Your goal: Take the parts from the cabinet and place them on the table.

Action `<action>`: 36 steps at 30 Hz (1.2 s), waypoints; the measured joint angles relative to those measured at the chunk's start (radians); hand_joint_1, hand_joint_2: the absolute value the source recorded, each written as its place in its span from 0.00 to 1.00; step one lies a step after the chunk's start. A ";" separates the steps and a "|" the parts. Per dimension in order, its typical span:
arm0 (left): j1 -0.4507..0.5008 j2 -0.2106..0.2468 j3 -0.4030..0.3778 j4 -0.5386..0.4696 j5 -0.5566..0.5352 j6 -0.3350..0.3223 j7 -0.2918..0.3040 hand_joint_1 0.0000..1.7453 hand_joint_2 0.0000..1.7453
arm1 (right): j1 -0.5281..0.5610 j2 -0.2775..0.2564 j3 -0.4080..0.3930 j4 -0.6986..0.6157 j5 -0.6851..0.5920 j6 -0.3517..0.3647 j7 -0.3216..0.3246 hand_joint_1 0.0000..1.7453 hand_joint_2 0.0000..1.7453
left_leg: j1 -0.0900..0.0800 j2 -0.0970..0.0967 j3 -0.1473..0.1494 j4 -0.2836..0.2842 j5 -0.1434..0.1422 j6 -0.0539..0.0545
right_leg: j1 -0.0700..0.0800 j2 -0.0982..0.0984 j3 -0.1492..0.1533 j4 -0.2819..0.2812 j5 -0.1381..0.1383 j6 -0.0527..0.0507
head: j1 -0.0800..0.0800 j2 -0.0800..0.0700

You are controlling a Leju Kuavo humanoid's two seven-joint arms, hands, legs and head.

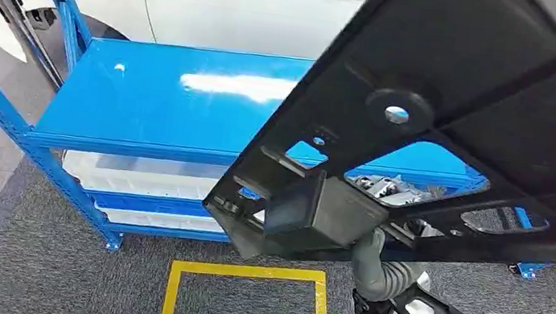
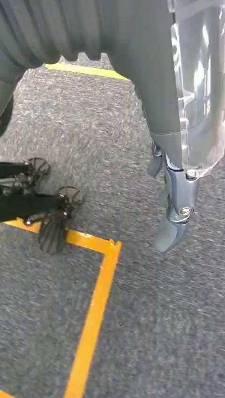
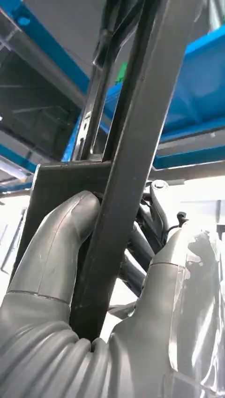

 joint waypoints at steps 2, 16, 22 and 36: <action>-0.001 -0.001 -0.002 0.000 -0.001 -0.006 -0.003 0.00 1.00 | 0.006 -0.001 -0.013 -0.006 0.000 0.011 0.000 1.00 1.00 | 0.004 0.000 -0.030 0.072 -0.105 -0.007 | 0.000 -0.003 -0.025 0.000 0.023 -0.014 | 0.000 0.000; -0.010 -0.003 -0.002 0.000 0.000 -0.007 -0.010 0.00 1.00 | 0.041 -0.004 -0.042 -0.014 0.003 0.039 0.000 1.00 1.00 | -0.007 0.008 0.165 -0.048 -0.120 0.043 | 0.012 0.000 -0.155 0.006 0.130 0.022 | 0.000 0.000; -0.008 -0.004 -0.002 0.000 0.002 -0.005 -0.012 0.00 1.00 | 0.046 -0.006 -0.053 -0.011 -0.007 0.053 0.000 1.00 1.00 | -0.006 0.009 0.070 -0.044 -0.054 0.046 | -0.004 0.000 -0.209 0.313 -0.020 0.048 | 0.000 0.000; -0.007 -0.010 -0.001 0.000 0.002 0.012 -0.018 0.00 1.00 | 0.066 0.002 -0.091 -0.007 0.013 0.097 0.001 1.00 1.00 | 0.000 0.006 -0.091 0.302 -0.201 -0.016 | 0.005 -0.004 -0.021 -0.008 0.022 -0.023 | 0.000 0.000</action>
